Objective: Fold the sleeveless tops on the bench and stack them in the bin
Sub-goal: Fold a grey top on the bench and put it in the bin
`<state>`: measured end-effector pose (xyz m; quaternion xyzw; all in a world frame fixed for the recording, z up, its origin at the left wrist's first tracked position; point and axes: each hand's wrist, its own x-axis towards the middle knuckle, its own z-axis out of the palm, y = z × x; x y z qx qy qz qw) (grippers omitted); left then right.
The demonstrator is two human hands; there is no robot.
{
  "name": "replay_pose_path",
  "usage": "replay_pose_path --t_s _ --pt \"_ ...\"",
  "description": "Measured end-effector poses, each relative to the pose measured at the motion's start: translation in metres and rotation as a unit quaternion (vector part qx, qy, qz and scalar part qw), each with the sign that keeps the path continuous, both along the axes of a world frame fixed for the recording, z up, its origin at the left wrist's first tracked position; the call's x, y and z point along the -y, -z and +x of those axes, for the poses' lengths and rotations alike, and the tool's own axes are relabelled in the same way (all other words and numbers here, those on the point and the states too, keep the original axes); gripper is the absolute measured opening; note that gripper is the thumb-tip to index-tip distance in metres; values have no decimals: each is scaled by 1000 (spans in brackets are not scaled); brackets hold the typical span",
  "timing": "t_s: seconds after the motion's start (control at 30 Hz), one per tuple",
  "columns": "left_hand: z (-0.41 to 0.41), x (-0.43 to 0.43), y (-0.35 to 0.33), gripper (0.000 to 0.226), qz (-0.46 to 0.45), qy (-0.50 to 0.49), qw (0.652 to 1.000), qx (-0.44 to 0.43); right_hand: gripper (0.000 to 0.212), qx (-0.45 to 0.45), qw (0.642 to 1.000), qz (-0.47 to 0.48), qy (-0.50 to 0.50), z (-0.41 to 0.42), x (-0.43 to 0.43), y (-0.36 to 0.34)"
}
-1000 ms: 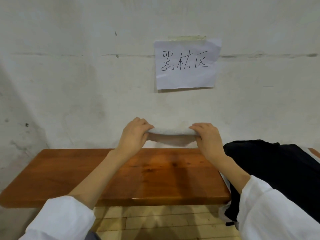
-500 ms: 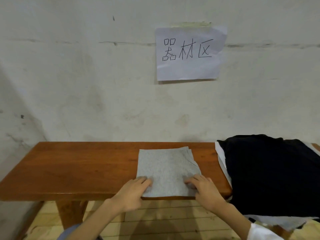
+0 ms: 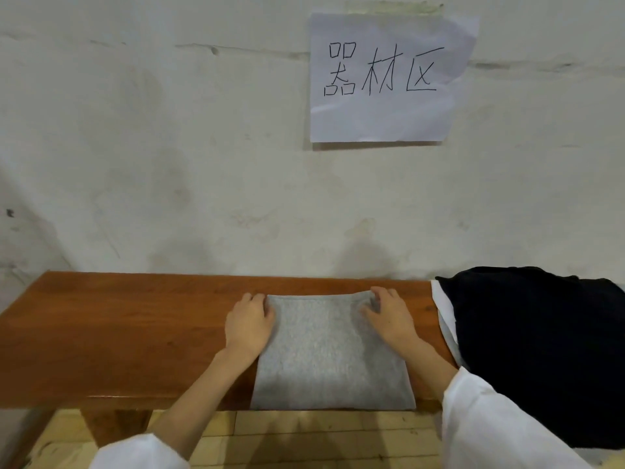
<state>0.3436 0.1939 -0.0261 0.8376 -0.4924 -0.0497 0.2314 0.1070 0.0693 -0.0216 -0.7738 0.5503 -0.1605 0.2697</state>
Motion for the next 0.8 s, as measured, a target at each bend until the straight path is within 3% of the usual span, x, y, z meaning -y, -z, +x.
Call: replay_pose_path --t_s 0.13,0.33,0.57,0.7,0.8 --pt "0 9 8 20 -12 -12 999 31 44 -58 998 -25 -24 2 10 11" --pt "-2 8 16 4 -67 -14 997 -36 13 -39 995 -89 -13 3 7 16" --pt "-7 2 -6 18 -191 -5 981 -45 6 147 964 -215 55 9 -18 -4" --pt "5 17 0 19 -153 -37 987 -46 4 98 968 -227 49 30 0 -9" --pt "6 21 9 8 -64 -49 995 -56 26 -32 987 -157 20 38 10 3"
